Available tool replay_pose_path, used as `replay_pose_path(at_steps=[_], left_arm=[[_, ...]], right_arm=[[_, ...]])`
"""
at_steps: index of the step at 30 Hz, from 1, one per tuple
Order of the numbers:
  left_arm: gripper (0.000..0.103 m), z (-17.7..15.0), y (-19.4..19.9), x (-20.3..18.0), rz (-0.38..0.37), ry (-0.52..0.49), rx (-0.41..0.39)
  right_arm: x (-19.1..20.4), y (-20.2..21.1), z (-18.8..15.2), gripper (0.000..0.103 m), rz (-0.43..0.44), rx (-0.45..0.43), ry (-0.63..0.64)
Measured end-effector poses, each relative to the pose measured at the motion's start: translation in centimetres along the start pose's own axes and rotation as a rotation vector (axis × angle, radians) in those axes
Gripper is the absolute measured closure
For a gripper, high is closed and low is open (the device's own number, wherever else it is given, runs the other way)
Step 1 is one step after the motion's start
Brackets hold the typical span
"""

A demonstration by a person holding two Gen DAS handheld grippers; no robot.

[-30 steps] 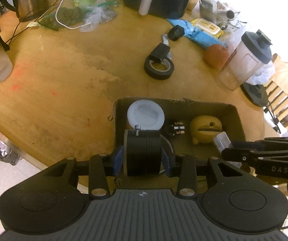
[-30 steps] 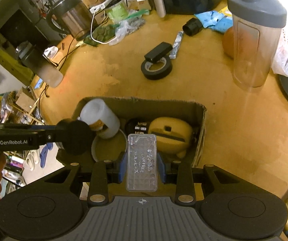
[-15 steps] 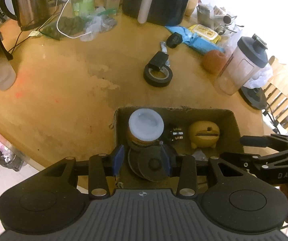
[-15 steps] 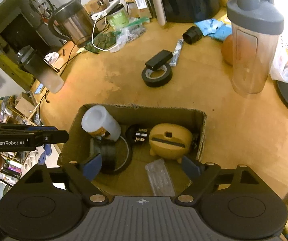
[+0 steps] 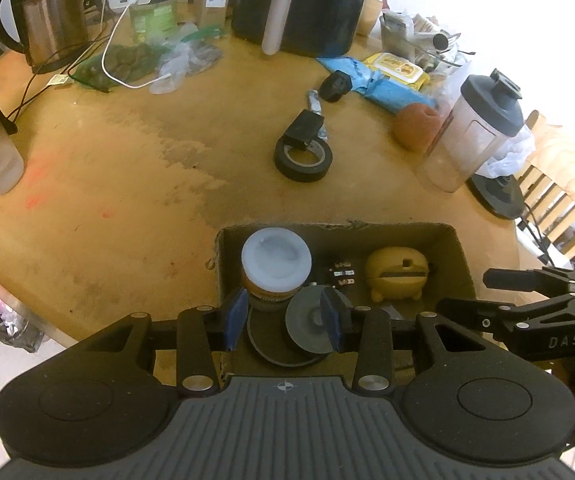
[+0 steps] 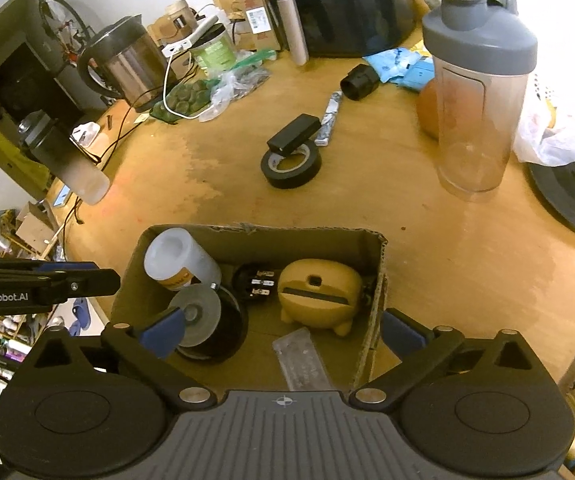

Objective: Organize rigid objects
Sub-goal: 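Move both grippers out of the box toward the black tape roll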

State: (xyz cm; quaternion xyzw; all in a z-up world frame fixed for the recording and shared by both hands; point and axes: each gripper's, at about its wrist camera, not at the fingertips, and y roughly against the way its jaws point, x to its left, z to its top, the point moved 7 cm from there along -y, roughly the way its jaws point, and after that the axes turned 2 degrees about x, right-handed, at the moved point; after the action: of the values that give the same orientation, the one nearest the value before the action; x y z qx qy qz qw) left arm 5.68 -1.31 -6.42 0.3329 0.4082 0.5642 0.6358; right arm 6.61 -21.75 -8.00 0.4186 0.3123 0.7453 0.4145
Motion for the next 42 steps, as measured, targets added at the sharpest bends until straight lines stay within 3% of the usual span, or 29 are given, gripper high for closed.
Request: replay_pose_path(at_steps=[10,25,42], left_arm=[[0.063,1.7,0.0,0.2,-0.013,-0.007,-0.029],[0.063,7.9,0.4,0.8,-0.018,-0.032,-0.126],[0.063,9.0,-2.0,0.6,-0.027,-0.109,-0.08]], right_arm=[[0.1,-0.2,1.2,0.0,-0.033,0.002,0.013],[0.4,0.3,7.7,0.0,-0.094,-0.083,0.061],[-1.0,-1.5,5.6,0.0,-0.116,-0.054,-0.042]])
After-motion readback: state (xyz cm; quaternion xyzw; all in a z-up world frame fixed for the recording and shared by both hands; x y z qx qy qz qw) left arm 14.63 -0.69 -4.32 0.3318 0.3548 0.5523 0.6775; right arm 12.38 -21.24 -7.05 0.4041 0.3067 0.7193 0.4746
